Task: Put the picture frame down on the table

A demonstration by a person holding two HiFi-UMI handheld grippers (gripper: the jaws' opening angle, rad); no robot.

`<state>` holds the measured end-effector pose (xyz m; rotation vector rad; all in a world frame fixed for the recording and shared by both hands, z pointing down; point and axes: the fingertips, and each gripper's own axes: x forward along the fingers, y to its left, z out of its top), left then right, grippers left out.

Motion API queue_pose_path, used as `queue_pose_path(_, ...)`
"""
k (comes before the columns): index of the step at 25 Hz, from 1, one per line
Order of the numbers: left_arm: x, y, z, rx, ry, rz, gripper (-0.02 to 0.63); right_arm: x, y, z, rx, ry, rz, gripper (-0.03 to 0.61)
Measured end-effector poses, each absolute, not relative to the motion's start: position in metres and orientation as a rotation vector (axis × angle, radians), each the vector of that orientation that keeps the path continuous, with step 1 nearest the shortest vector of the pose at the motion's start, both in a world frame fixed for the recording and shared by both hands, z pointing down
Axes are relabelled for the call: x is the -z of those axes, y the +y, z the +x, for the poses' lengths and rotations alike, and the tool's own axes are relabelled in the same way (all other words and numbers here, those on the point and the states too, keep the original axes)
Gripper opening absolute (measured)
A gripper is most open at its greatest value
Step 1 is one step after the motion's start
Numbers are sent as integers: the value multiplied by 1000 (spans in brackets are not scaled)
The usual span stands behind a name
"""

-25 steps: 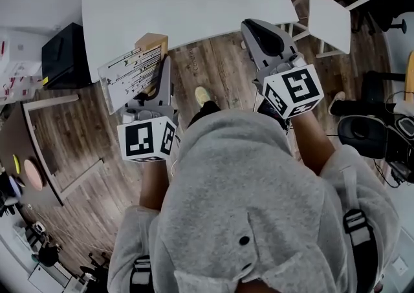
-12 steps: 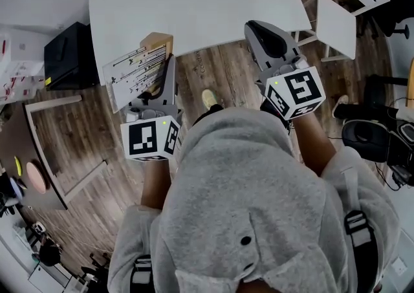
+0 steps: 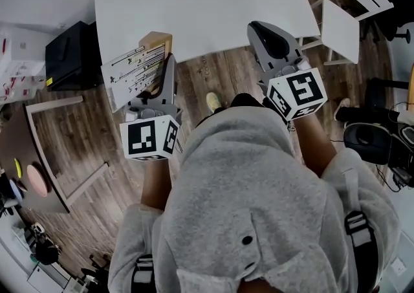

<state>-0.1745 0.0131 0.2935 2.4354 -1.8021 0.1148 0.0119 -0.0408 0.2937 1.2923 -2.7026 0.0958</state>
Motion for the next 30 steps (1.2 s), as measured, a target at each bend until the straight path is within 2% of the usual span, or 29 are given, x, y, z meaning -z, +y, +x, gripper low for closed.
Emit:
queue_pose_path(17,-291,-13,-185,-108,-1815,2433,198,-285,-75,5,-59,-2703,1296,38)
queue_pose_path(30,-296,-84,-172,-172,-1799,2433,198,-301,-149,12,-129,-2714,1280,38)
